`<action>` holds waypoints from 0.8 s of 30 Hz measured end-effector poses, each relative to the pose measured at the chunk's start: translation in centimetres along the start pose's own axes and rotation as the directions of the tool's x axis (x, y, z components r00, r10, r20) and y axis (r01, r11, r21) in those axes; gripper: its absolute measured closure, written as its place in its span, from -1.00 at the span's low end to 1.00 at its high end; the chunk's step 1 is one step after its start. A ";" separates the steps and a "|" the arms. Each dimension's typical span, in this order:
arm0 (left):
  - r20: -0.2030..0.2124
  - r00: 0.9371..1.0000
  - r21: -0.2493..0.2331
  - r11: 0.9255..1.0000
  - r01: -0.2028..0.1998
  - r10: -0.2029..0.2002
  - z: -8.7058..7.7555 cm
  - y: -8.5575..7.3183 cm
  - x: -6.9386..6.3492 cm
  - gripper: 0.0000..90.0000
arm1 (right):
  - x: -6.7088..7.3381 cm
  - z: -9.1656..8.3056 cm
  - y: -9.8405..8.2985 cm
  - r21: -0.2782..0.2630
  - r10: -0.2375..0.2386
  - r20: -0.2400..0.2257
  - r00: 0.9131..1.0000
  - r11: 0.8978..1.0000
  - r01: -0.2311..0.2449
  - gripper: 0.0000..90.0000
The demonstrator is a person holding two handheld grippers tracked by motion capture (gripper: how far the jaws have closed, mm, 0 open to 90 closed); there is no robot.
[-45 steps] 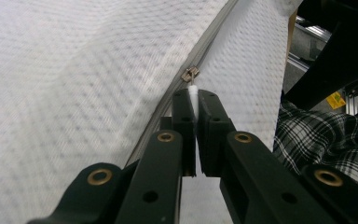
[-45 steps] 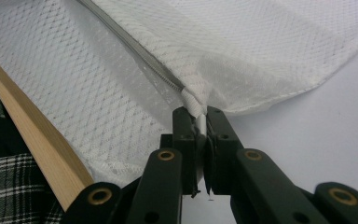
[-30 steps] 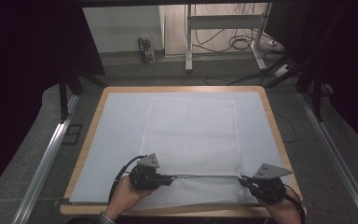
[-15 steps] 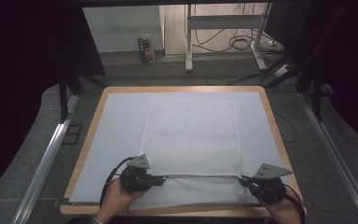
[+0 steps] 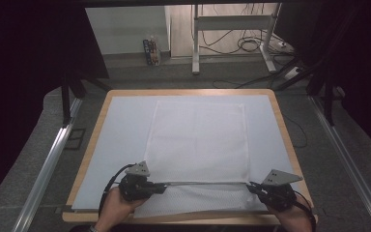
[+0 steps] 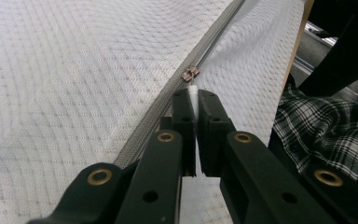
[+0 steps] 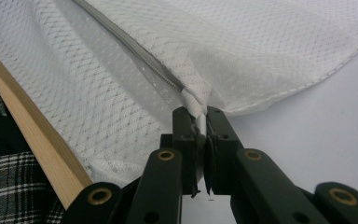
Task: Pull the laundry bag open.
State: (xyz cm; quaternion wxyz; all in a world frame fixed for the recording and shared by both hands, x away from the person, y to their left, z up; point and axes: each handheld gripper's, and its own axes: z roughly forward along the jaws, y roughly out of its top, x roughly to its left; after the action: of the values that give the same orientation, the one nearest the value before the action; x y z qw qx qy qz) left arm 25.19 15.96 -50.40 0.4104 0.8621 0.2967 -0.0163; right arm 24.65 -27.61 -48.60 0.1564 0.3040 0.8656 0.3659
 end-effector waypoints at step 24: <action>-0.064 0.996 -0.017 0.998 0.054 -0.055 -2.5 -2.1 0.6 0.94 | -0.3 -0.2 -0.1 0.010 0.007 0.034 0.999 1.000 -0.008 0.86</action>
State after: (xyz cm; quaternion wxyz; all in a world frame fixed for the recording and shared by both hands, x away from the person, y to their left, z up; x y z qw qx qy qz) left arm 24.07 19.08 -50.44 0.4065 0.8506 0.3334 0.0027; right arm 24.73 -27.94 -48.56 0.1683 0.3143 0.8635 0.3567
